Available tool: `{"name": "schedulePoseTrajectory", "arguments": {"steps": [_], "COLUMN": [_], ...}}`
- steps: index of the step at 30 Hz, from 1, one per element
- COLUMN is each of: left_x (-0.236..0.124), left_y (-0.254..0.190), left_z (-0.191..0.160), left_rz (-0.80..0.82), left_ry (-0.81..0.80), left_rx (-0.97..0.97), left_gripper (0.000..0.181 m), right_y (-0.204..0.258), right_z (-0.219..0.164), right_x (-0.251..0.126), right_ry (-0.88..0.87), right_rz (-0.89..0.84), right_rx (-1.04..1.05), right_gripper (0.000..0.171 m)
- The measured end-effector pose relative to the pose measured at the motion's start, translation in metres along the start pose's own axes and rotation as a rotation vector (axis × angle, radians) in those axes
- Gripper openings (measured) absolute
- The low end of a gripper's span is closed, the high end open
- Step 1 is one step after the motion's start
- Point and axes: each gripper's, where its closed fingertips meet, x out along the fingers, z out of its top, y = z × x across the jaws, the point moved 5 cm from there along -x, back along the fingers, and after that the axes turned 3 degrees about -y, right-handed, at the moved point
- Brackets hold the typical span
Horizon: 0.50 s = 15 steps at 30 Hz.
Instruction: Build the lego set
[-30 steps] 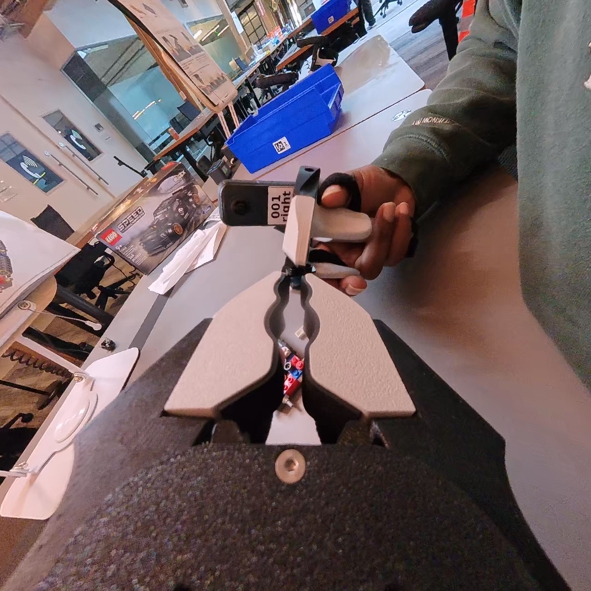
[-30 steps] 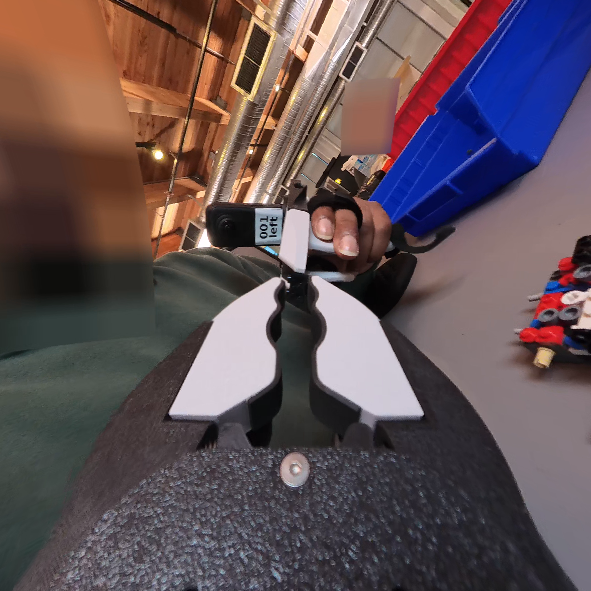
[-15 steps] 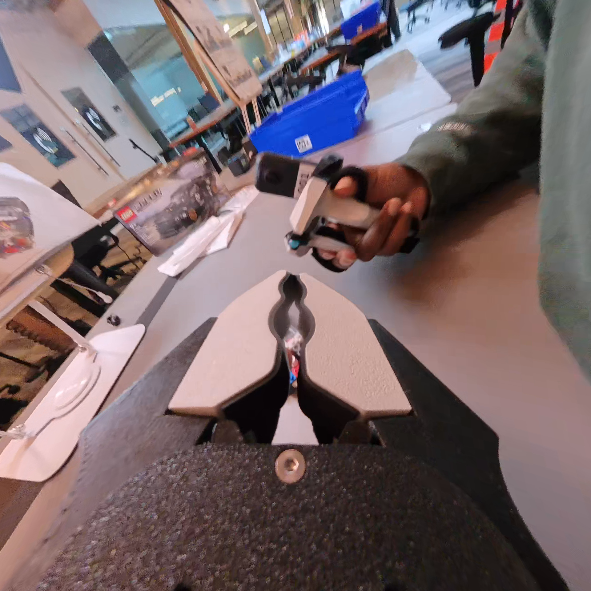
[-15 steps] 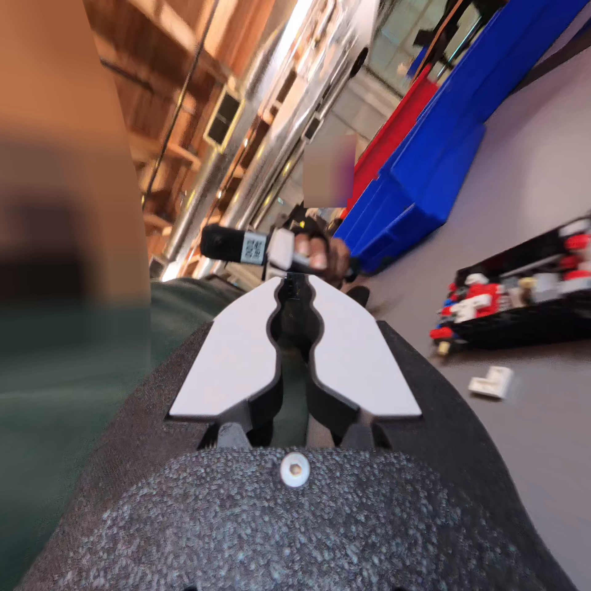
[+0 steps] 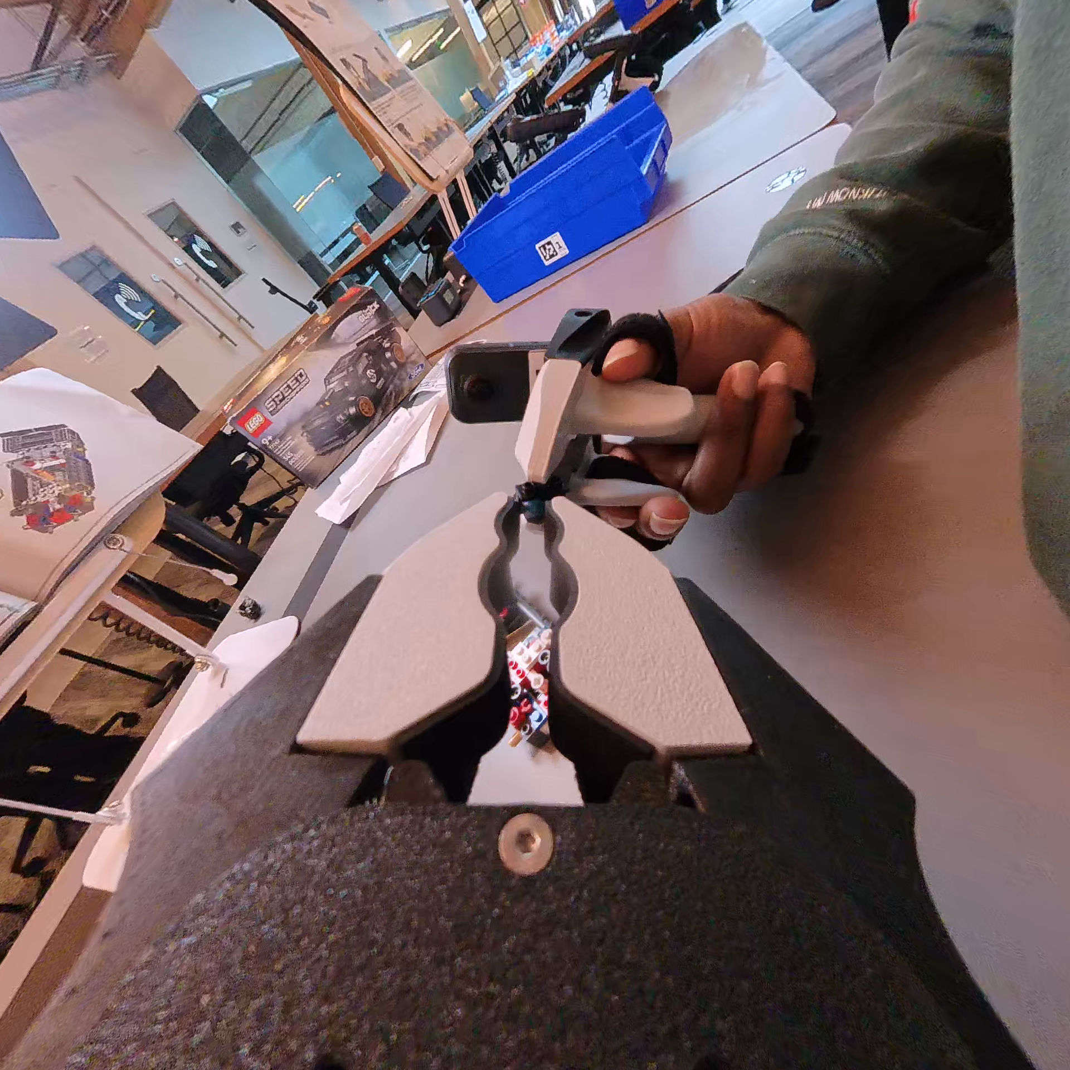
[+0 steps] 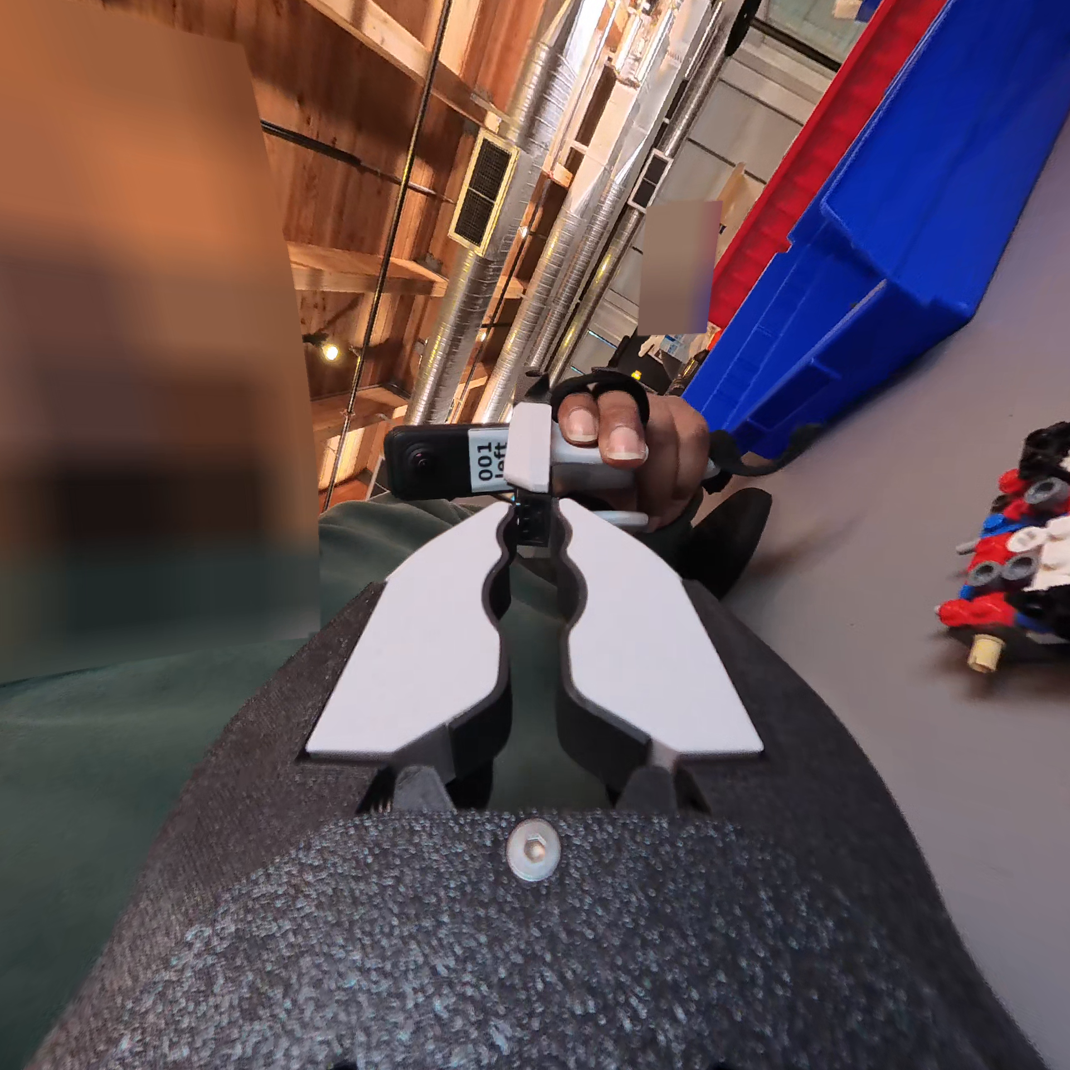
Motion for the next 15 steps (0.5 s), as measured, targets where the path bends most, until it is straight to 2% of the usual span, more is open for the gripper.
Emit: {"name": "schedulePoseTrajectory", "arguments": {"steps": [11, 13, 14, 15], "left_x": [0.001, -0.006, -0.008, -0.008], "left_y": [-0.004, -0.011, -0.007, 0.0], "left_z": [-0.006, 0.011, 0.009, 0.0], "left_rz": [-0.022, -0.084, -0.059, -0.03], "left_ry": [0.028, -0.081, -0.075, -0.054], "left_rx": [-0.139, -0.185, -0.181, -0.203], "left_gripper": [0.006, 0.006, 0.006, 0.006], "right_y": [-0.006, -0.015, -0.013, -0.008], "right_z": [-0.001, 0.028, 0.033, 0.023], "right_x": [-0.007, -0.033, -0.04, -0.032], "right_ry": [-0.048, -0.219, -0.224, -0.148], "right_rz": [-0.011, -0.095, -0.101, -0.11], "right_rx": [0.03, 0.027, 0.007, -0.051], "right_gripper": [0.009, 0.01, 0.009, 0.01]}}
